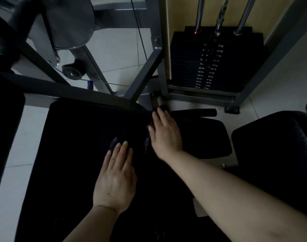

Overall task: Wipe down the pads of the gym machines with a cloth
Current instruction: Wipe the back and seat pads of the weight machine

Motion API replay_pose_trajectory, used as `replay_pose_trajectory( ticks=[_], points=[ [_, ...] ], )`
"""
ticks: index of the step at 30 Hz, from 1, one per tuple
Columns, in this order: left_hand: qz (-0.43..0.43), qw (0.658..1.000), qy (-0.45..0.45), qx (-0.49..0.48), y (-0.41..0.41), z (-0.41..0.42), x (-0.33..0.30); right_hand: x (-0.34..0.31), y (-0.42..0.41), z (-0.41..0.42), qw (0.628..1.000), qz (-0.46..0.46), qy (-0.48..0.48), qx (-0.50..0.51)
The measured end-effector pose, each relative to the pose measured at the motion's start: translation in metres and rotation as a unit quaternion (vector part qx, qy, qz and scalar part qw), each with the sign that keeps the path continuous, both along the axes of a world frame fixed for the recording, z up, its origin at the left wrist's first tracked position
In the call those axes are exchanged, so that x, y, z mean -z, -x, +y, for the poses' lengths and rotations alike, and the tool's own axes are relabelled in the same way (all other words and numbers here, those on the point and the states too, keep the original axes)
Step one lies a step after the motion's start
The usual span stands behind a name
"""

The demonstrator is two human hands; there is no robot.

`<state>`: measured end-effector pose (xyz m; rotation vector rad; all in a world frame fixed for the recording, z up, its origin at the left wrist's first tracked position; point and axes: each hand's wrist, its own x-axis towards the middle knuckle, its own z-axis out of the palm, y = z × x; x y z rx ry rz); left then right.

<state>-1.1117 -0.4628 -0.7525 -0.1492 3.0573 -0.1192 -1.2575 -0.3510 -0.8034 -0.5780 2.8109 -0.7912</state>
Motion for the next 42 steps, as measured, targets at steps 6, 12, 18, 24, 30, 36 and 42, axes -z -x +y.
replay_pose_trajectory(
  ticks=[6,12,18,24,30,36,42],
  points=[
    [0.006,1.000,-0.019,-0.010,0.000,0.002,-0.002,-0.007,-0.012,-0.011,1.000,-0.005,0.008,0.012],
    [0.028,0.998,-0.060,-0.014,-0.002,-0.001,-0.001,-0.018,-0.130,0.043,0.984,0.011,0.013,-0.176],
    [0.077,0.994,-0.074,-0.010,-0.004,-0.002,0.002,-0.012,-0.004,-0.033,0.999,0.010,-0.010,-0.046],
    [0.102,0.991,-0.081,-0.023,-0.005,-0.001,0.003,-0.013,0.013,-0.045,1.000,0.029,-0.005,0.007],
    [0.147,0.984,-0.090,-0.040,-0.005,-0.002,0.005,-0.017,-0.125,0.033,0.988,0.038,0.002,-0.149],
    [0.145,0.982,-0.110,-0.040,-0.006,-0.001,0.007,-0.014,-0.104,0.031,0.977,0.049,0.010,-0.209],
    [0.147,0.984,-0.095,-0.031,-0.004,-0.001,0.005,-0.015,0.029,-0.050,1.000,0.006,-0.002,0.017]
  ],
)
